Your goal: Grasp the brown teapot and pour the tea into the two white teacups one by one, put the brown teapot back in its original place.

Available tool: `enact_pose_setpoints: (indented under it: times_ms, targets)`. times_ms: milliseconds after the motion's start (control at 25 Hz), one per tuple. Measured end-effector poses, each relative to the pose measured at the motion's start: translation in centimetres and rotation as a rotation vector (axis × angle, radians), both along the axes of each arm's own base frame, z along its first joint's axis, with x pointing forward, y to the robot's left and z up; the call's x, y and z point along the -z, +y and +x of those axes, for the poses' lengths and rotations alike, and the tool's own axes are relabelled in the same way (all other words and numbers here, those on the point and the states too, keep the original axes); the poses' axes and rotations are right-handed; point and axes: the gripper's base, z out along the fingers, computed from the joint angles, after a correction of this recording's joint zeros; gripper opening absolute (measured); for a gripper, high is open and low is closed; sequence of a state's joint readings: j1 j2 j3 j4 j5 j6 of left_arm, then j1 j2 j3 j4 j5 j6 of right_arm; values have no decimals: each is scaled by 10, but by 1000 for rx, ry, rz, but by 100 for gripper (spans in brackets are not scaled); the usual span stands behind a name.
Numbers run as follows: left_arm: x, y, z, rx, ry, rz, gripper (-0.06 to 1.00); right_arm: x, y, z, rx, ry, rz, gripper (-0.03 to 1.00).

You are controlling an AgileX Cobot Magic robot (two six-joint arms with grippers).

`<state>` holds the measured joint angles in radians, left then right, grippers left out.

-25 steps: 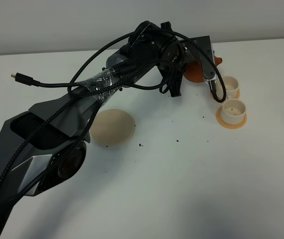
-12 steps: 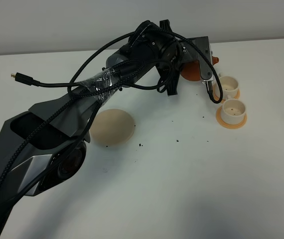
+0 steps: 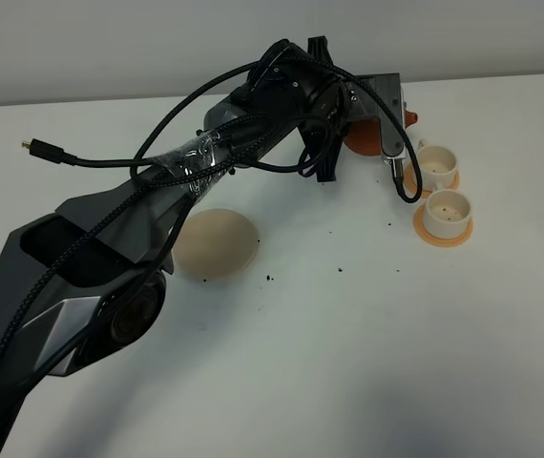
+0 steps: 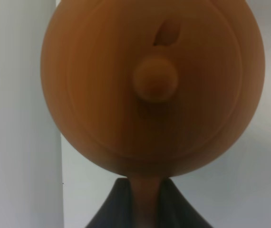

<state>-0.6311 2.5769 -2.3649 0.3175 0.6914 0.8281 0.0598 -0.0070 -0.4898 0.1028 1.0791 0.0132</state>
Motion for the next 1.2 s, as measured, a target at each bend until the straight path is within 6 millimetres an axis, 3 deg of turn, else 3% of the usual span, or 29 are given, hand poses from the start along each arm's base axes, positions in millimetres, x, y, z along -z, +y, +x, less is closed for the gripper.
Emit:
enact_pose_setpoints:
  times_ms: [1200]
  targets:
    - [-6, -16, -7, 106, -131, 121, 12, 0, 0, 0, 0, 0, -1, 37]
